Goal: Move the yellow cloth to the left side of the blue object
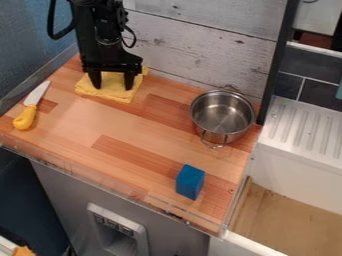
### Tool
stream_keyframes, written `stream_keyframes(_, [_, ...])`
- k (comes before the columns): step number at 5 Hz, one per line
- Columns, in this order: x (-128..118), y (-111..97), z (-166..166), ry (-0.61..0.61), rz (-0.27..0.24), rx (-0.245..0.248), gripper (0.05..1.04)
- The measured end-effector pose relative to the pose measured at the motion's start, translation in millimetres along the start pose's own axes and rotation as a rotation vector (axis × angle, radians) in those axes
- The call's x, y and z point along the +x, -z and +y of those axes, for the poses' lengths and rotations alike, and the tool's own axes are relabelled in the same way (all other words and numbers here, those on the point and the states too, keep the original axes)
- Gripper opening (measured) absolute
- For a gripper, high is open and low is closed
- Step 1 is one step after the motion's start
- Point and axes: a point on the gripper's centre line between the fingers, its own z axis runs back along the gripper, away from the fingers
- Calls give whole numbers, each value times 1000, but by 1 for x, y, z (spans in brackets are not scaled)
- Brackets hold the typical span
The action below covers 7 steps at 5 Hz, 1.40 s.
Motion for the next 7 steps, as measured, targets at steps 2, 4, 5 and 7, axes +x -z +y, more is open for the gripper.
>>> stream_keyframes(2, [-20, -1, -5, 8, 31, -42, 1000])
stream_keyframes(4, [-65, -14, -24, 99, 74, -86, 999])
stream_keyframes(5, [-102, -22, -38, 179, 109, -108, 999])
stream_keyframes(7, [-164, -35, -60, 313, 175, -137, 999])
